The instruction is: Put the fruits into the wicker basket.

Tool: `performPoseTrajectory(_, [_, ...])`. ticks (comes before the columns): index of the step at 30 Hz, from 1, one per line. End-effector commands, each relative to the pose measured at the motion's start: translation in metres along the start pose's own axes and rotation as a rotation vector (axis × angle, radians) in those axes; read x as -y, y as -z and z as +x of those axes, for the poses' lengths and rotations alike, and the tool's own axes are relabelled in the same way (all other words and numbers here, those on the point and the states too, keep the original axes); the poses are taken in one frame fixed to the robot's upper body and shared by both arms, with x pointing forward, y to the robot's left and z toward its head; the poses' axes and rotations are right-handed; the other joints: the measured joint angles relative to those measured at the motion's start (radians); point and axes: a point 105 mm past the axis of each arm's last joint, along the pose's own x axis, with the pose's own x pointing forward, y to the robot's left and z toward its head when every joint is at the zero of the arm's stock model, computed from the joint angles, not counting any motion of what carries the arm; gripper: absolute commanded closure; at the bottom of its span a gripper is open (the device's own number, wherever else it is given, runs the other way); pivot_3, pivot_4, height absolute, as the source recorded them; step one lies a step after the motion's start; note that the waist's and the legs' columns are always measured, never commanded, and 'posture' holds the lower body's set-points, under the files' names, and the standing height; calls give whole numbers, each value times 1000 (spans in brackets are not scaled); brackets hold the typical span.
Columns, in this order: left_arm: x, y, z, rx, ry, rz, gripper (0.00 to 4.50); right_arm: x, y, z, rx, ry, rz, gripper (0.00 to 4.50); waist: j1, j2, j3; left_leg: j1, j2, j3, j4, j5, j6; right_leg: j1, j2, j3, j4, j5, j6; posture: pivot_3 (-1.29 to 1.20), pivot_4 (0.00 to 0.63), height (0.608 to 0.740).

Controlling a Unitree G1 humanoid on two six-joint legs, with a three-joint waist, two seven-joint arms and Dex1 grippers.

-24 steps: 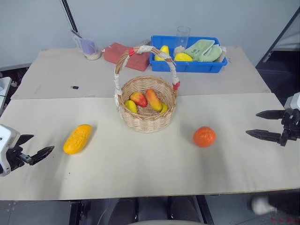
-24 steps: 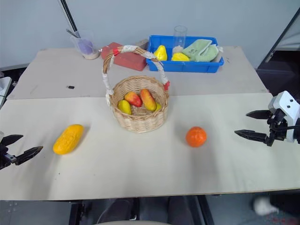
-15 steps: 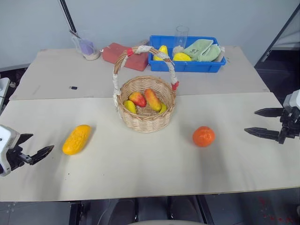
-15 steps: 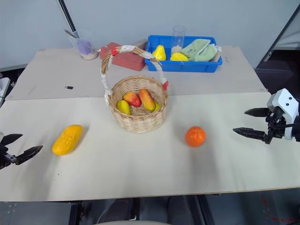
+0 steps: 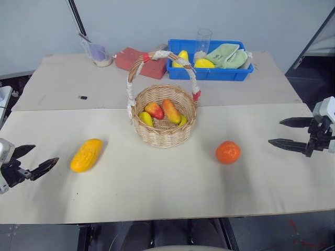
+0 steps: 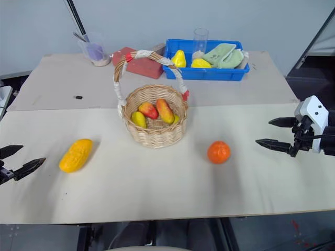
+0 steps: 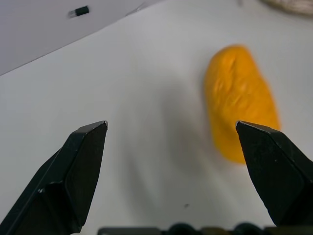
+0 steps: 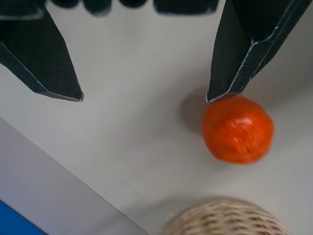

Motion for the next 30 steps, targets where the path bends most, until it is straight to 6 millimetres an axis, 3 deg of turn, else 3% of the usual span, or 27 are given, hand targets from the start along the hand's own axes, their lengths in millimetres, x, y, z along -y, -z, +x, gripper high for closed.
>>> performPoseTrajectory(1, [15, -14, 9, 48, 40, -26, 0, -20, -44, 0, 96, -102, -82, 34, -1, 0, 0, 0, 0, 0, 0, 0, 0, 0, 0, 0, 1, 0, 0, 0, 150, 740])
performPoseTrajectory(5, [30, -12, 27, 39, 68, -61, 0, -52, -79, 9, 173, -241, -128, 34, -1, 0, 0, 0, 0, -1, 0, 0, 0, 0, 0, 0, 1, 0, 0, 0, 150, 740])
performPoseTrajectory(9, [35, -1, 41, 3, 56, -75, 0, -71, -102, 20, 233, -326, -158, 34, -1, 0, 0, 0, 0, -2, 0, 0, 0, 0, 1, 0, 1, 0, 0, 0, 150, 740])
performPoseTrajectory(21, [28, 20, 85, -42, -43, -143, 0, -94, -129, 36, 313, -441, -247, 34, 12, -1, 0, -1, -2, -2, 0, 0, 0, -1, 0, -1, 1, 0, 0, 0, 150, 740])
performPoseTrajectory(24, [37, 24, 91, -50, 1, -150, 0, -97, -134, 38, 326, -448, -259, 34, 12, 0, 0, -1, -1, -2, 0, 0, 0, -1, 0, -1, 1, 0, 0, 0, 150, 740])
performPoseTrajectory(27, [43, 25, 95, -45, 29, -155, 862, -99, -138, 40, 338, -449, -267, 0, 15, 0, -1, 0, -1, -2, 0, 0, -1, -1, 0, -1, 2, 0, 0, 0, 150, 740])
performPoseTrajectory(30, [46, 24, 97, -38, 52, -151, 2025, -100, -140, 41, 345, -445, -268, 0, 21, 0, -1, 0, -1, -2, 0, 1, -1, 0, 0, -1, 2, 0, 0, 0, 150, 740])
